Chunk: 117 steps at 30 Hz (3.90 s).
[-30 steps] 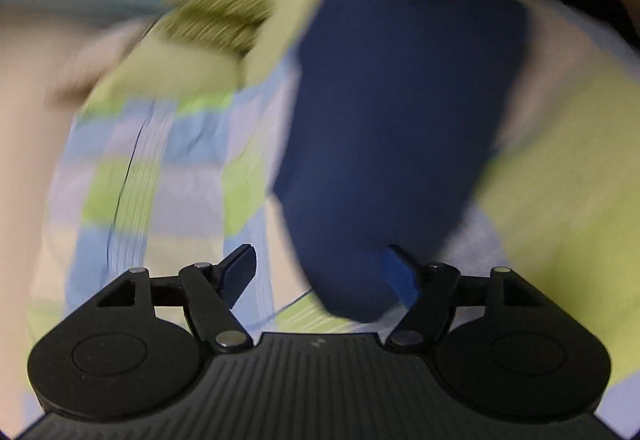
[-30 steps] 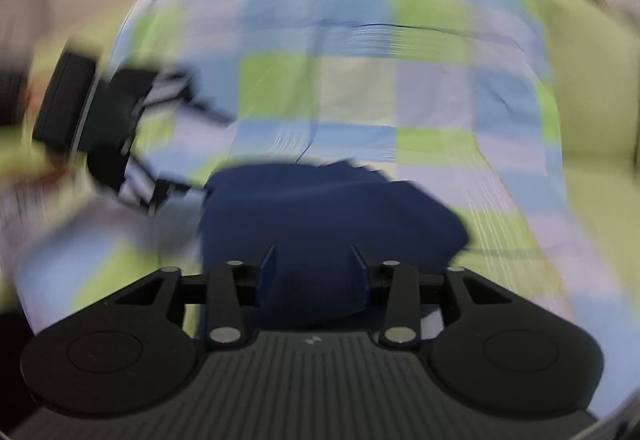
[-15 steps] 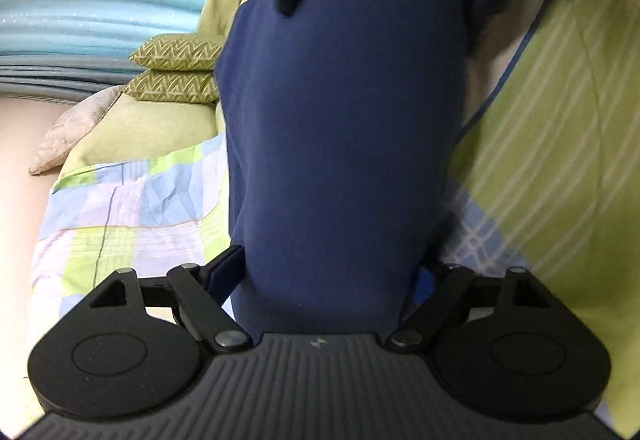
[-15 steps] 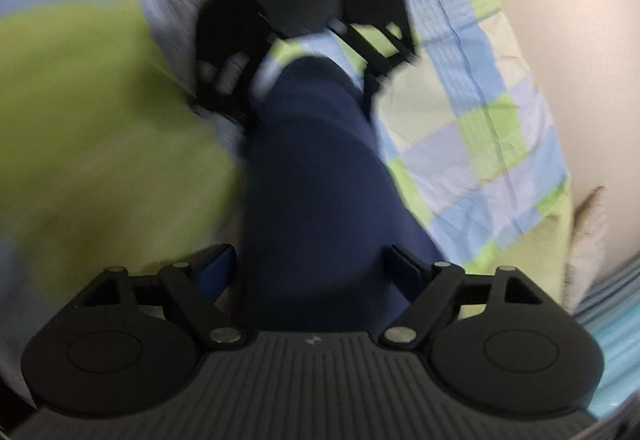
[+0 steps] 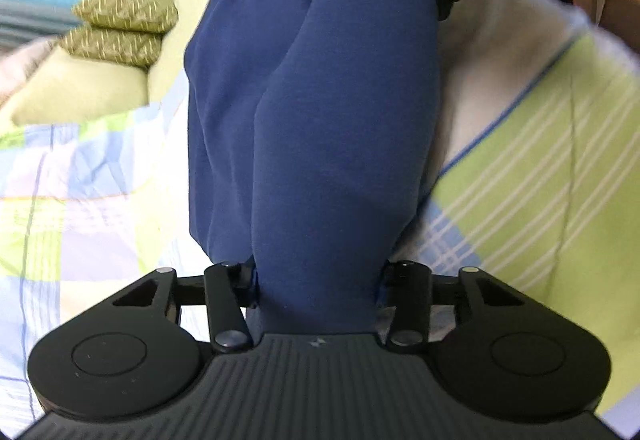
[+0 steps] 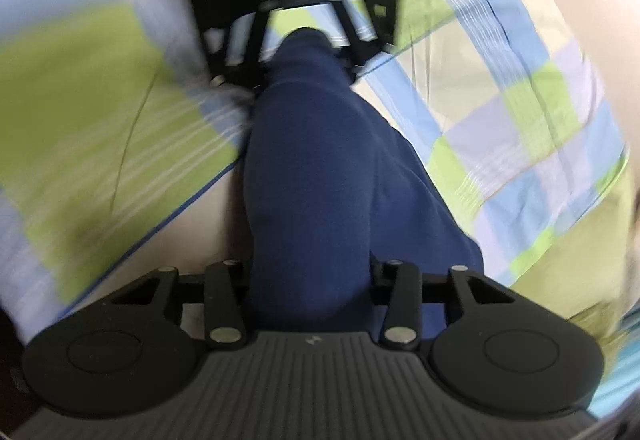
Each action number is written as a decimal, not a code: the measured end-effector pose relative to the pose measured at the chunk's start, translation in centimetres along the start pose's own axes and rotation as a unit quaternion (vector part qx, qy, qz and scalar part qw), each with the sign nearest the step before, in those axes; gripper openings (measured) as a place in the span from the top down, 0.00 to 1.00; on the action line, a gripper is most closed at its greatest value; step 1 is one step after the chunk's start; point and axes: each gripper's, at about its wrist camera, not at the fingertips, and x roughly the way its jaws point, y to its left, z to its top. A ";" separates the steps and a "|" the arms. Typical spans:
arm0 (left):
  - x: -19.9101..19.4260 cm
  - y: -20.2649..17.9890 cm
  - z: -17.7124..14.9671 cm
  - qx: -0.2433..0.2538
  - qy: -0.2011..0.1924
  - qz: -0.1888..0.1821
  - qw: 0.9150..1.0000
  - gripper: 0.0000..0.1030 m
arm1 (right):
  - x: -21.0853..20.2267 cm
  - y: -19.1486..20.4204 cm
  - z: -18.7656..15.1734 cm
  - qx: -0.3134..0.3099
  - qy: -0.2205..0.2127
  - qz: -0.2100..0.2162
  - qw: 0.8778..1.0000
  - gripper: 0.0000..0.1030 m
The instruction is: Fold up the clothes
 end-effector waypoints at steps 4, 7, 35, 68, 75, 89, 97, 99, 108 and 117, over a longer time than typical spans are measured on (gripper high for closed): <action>-0.7 1.1 2.3 -0.008 0.017 -0.021 1.000 0.50 | -1.3 -2.8 -0.6 0.029 -0.003 0.044 0.999 0.63; -0.4 1.5 3.4 -0.012 0.035 -0.030 0.999 0.50 | -1.3 -3.7 -1.6 0.035 -0.008 0.058 0.998 0.63; -14.5 -2.0 12.4 -0.069 0.072 -0.003 0.995 0.54 | -13.6 -4.9 -6.8 -0.027 -0.076 0.080 0.994 0.68; 3.3 -12.9 57.4 0.214 -0.332 0.110 0.912 0.45 | -24.0 -3.9 -53.7 0.156 0.214 -0.281 0.922 0.53; 2.5 -12.6 58.4 0.221 -0.346 0.141 0.901 0.53 | -24.1 -5.3 -53.6 0.129 0.237 -0.286 0.920 0.67; 3.0 -17.4 55.3 0.213 -0.359 0.148 0.897 0.40 | -23.2 -2.2 -55.9 0.103 0.251 -0.319 0.908 0.55; -0.6 -8.8 50.0 0.016 -0.400 -0.006 0.916 0.38 | -29.8 -1.2 -52.4 0.281 0.157 -0.349 0.880 0.57; -1.8 -6.2 50.8 -0.071 -0.414 -0.029 0.907 0.38 | -32.1 -2.4 -52.2 0.367 0.095 -0.381 0.843 0.57; 4.2 -0.7 62.1 -0.275 -0.346 -0.047 0.896 0.38 | -32.4 -11.6 -60.7 0.604 -0.056 -0.461 0.648 0.56; 11.8 -2.2 63.6 -0.282 -0.287 -0.097 0.910 0.39 | -24.6 -11.8 -66.4 0.684 0.058 -0.428 0.587 0.56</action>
